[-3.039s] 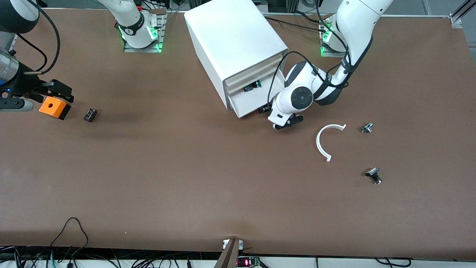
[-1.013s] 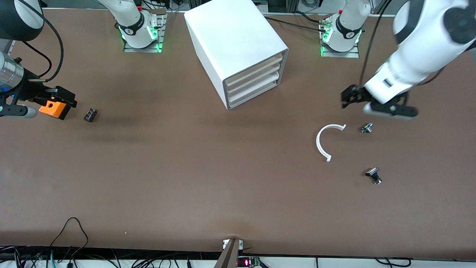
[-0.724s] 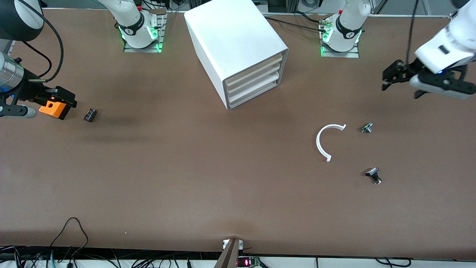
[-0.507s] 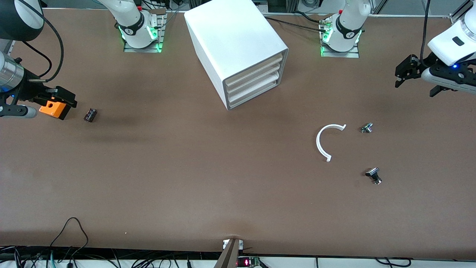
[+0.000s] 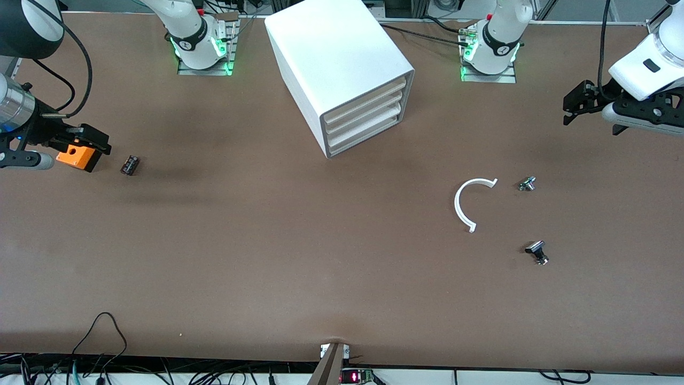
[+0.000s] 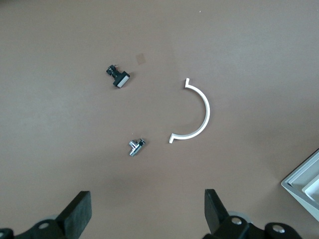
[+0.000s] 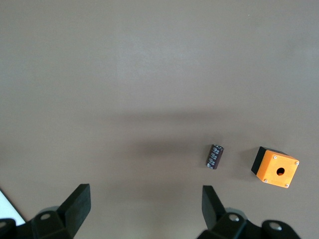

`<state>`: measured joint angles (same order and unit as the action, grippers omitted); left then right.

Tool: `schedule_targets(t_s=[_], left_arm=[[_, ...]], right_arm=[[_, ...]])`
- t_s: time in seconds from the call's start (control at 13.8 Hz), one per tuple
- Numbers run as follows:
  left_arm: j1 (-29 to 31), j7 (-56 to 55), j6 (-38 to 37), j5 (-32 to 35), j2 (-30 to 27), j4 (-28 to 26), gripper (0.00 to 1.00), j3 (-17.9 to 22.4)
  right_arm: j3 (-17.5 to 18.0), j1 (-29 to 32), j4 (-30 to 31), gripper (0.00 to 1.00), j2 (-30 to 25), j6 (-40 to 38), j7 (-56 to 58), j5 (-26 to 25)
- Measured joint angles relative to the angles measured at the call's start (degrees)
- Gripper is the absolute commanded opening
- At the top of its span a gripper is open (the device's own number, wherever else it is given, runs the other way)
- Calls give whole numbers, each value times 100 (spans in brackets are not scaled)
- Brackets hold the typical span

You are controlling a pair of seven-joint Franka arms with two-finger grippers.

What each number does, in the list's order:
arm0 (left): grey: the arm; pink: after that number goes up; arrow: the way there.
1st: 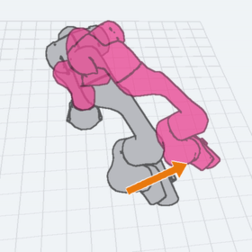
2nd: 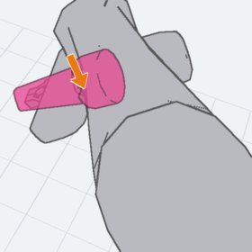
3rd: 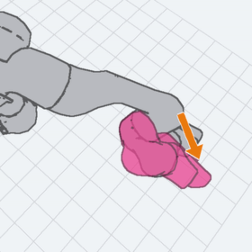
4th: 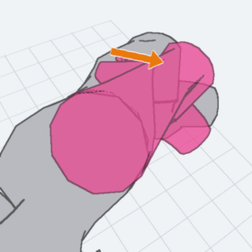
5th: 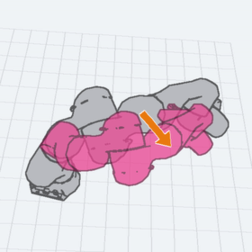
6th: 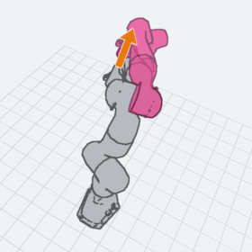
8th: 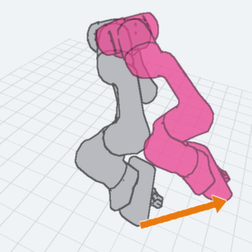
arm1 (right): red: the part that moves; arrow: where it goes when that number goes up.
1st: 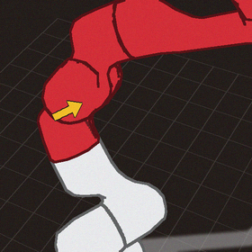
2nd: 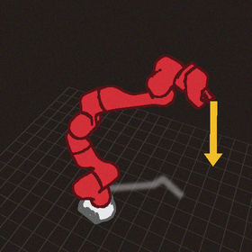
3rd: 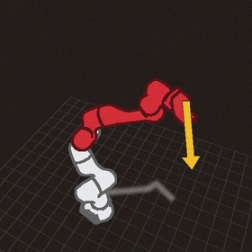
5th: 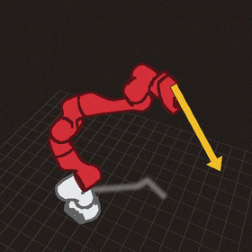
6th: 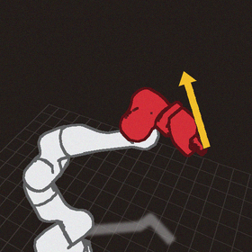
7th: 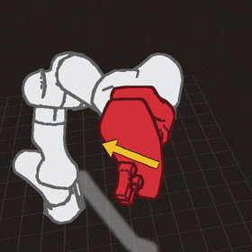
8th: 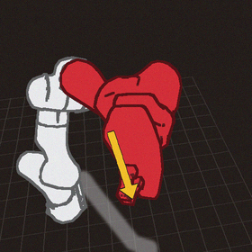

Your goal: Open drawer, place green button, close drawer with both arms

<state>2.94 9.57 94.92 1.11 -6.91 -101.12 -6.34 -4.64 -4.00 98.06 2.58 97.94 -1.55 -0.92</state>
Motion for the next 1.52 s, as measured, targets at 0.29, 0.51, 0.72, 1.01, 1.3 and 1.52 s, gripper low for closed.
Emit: schedule_targets(t_s=[0.29, 0.51, 0.72, 1.01, 1.3, 1.52], left_arm=[[1, -59, -155, 0, 3, 1, 100, 2], [1, -63, -160, 0, 9, 1, 100, -1], [0, -64, -165, 0, 10, 2, 100, -4], [0, -64, -167, 0, 12, 5, 100, -4], [0, -64, -175, 0, 12, 16, 100, -4], [0, -64, -181, 0, 12, 16, 100, -1]], right_arm=[[0, 0, 0, 99, 0, 0, 0, 0], [0, 0, 0, 99, 0, 0, 0, 0], [0, 0, 0, 99, 2, 0, 0, 0], [0, 0, 0, 99, 5, 0, 0, 0], [0, 0, 0, 99, 5, 0, 0, 0], [0, 0, 0, 99, 6, 0, 0, 0]])
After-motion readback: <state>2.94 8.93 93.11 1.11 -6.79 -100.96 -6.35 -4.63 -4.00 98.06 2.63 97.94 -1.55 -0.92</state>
